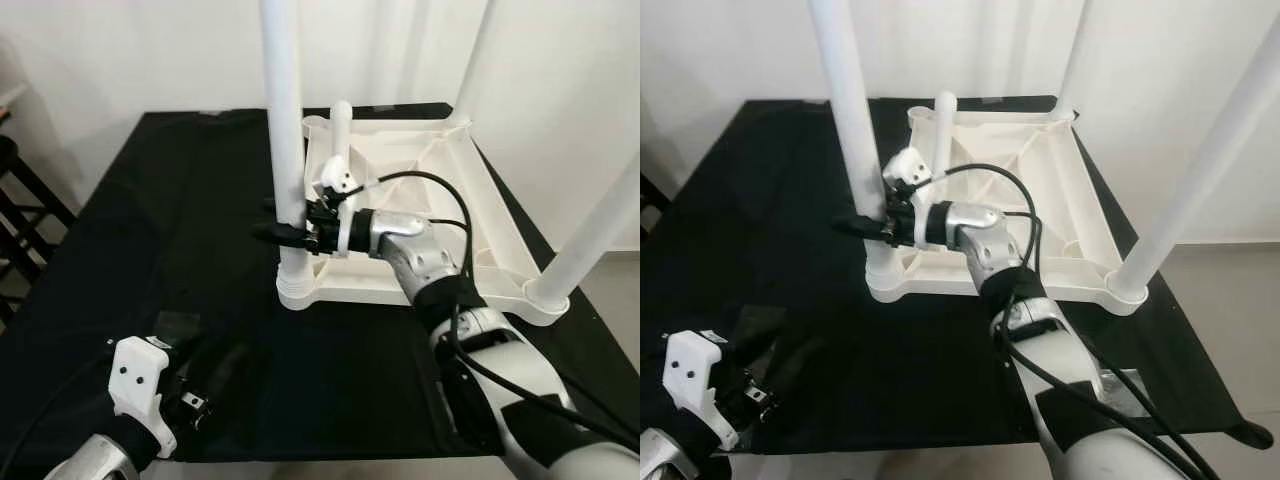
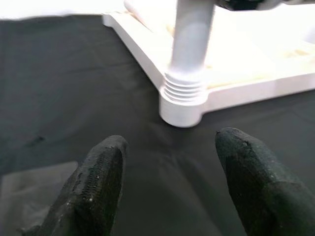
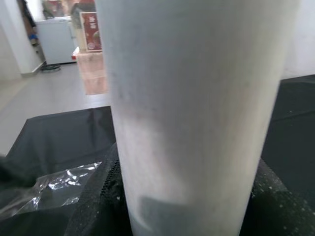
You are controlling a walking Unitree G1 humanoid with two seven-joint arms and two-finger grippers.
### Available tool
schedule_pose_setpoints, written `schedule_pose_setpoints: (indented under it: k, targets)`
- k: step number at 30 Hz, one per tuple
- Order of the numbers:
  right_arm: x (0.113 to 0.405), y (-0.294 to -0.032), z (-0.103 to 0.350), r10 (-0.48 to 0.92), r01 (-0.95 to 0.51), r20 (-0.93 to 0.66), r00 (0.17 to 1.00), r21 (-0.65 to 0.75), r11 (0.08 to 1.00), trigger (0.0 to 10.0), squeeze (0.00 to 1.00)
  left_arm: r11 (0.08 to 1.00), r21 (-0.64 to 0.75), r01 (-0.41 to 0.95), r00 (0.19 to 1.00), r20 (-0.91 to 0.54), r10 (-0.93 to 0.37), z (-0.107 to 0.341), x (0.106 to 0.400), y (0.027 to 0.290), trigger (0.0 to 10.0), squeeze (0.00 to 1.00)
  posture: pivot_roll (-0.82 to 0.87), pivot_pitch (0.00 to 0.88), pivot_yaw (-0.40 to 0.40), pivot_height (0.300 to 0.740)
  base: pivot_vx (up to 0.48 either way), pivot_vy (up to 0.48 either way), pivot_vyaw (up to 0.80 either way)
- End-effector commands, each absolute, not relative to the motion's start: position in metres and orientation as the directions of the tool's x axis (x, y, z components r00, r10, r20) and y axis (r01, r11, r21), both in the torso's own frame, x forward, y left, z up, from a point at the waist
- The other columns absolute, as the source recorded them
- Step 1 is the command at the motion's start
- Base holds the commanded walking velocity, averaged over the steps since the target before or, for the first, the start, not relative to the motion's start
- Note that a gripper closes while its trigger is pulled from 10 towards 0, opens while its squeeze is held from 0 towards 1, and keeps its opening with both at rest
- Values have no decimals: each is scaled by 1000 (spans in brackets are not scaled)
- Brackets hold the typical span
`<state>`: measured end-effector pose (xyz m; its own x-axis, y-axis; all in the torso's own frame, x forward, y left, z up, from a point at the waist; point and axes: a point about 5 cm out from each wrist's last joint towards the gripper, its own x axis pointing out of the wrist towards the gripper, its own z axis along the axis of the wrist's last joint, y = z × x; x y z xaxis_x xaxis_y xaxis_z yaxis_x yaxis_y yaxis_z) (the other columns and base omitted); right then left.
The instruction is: Building children table
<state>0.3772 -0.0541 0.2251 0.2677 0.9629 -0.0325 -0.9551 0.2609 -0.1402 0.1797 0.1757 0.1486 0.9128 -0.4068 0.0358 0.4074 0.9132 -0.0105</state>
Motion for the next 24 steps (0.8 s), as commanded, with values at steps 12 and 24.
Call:
schedule_pose_setpoints:
  k: [12,24]
  targets:
    - [317,-64,118,539,-552,-255,803,23,833,0,0,860,27,510,859,32,-510,148,170,165,10000,0,82,179,20,740,0,0,0]
    - [284,-58,149,633,-660,-254,731,-28,751,10000,0,818,2,575,818,-5,-575,140,173,169,10000,0,44,140,55,740,0,0,0]
